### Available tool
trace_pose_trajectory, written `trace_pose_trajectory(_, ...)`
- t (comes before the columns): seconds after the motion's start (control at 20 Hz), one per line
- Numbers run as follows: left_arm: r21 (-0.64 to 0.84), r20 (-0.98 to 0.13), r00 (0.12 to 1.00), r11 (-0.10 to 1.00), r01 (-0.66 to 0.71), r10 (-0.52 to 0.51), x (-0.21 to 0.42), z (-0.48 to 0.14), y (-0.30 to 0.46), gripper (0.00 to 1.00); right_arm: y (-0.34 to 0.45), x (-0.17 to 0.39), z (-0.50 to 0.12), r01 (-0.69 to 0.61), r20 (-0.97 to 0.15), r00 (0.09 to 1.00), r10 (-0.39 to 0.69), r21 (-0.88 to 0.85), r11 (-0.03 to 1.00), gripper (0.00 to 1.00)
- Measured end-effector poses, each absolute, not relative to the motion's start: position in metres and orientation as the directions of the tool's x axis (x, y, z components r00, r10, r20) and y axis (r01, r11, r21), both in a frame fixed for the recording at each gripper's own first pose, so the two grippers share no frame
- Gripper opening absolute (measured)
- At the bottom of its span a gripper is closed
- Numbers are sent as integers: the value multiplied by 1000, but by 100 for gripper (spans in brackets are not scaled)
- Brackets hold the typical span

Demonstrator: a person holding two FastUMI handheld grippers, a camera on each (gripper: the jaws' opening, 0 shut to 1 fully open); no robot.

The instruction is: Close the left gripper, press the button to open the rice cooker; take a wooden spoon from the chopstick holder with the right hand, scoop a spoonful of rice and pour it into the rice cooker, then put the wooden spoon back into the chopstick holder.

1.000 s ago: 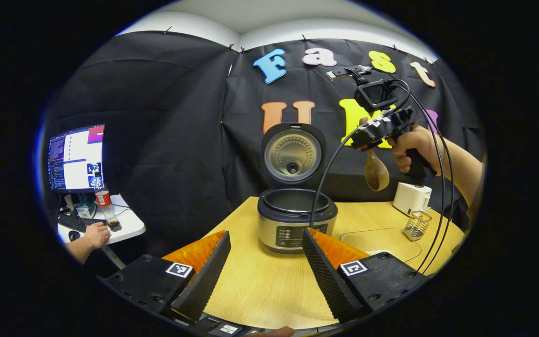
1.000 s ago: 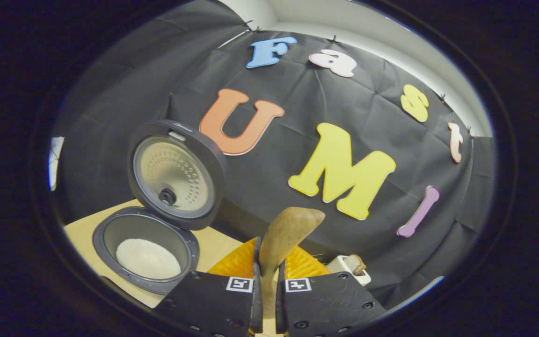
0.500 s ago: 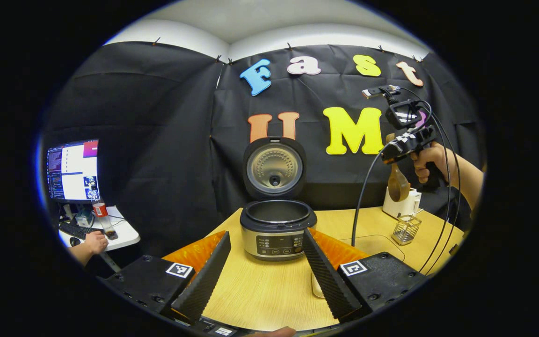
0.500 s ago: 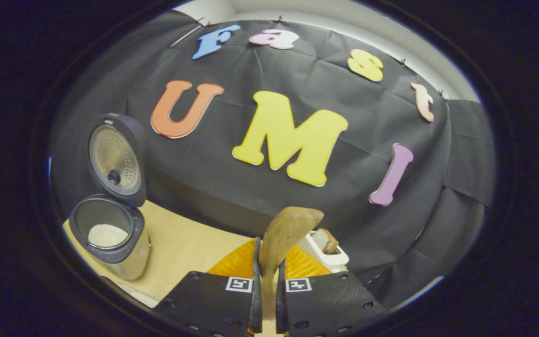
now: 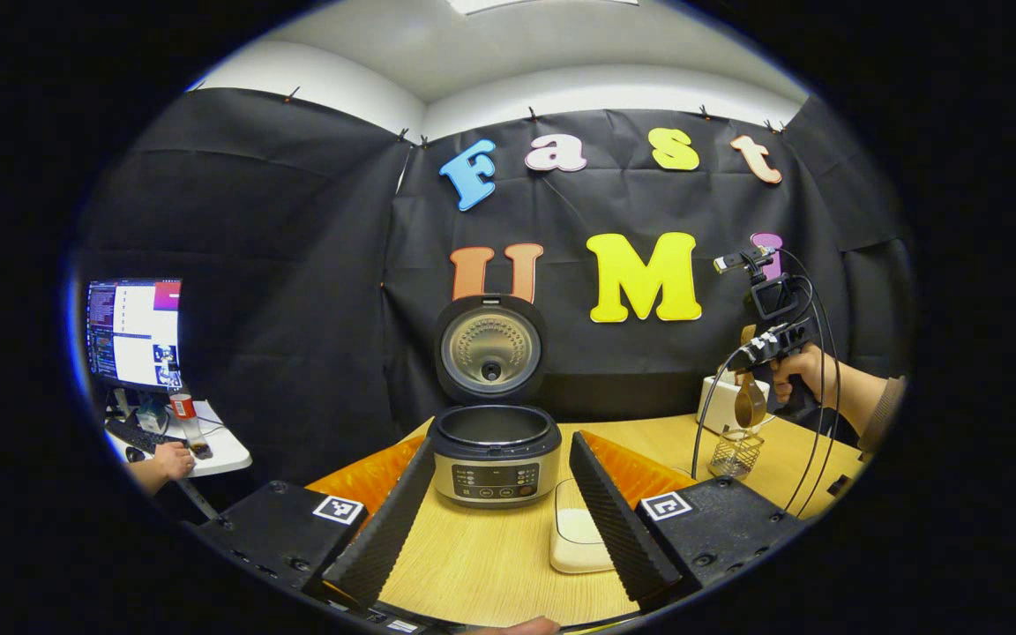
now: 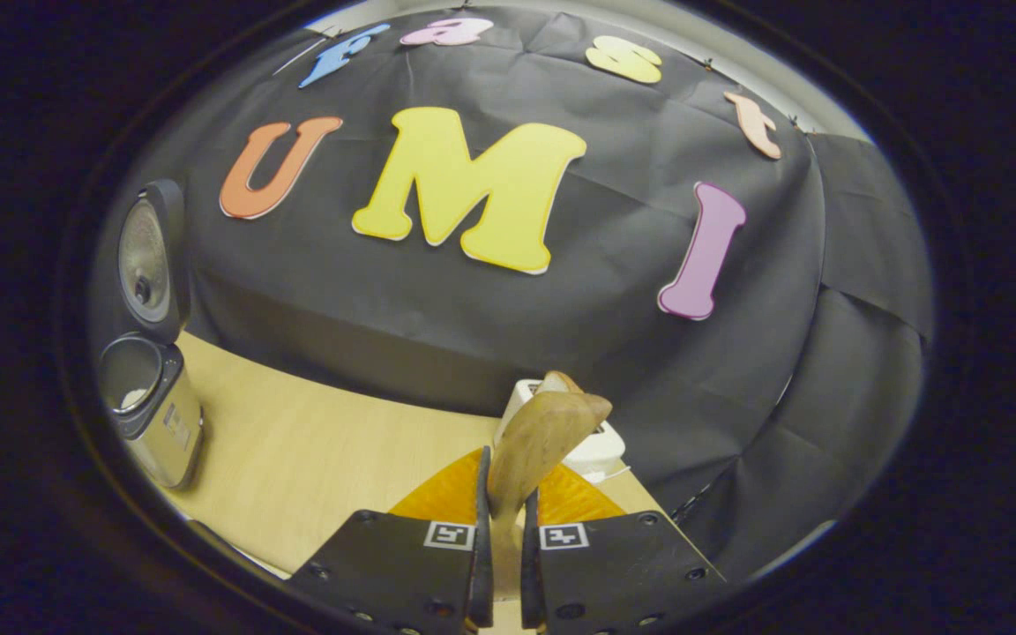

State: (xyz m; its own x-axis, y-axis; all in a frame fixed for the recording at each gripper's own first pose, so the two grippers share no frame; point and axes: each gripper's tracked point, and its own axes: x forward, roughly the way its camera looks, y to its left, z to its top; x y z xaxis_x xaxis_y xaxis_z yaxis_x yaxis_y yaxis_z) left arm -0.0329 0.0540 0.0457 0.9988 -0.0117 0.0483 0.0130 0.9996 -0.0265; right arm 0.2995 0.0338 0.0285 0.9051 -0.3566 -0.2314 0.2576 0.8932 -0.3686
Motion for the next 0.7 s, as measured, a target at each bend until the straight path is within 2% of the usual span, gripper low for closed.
trace_pose_trajectory(0.15, -33, 31, 999, 999, 40, -39, -30, 40, 43, 98, 20, 303, 1, 248, -312, 889, -335, -288, 925, 12)
trace_pose_trajectory(0.35, -36, 22, 998, 998, 53, -52, -28, 37, 41, 98, 22, 297, -29, 202, -421, 874, -243, -140, 969, 12)
trace_pose_trajectory(0.5, -48, 14, 998, 997, 55, -54, -26, 34, 42, 98, 15, 294, -44, 208, -463, 860, -214, -64, 976, 16)
trace_pose_trajectory(0.7, -68, 9, 998, 996, 58, -58, -23, 33, 43, 98, 3, 291, -48, 225, -445, 865, -231, -67, 972, 18)
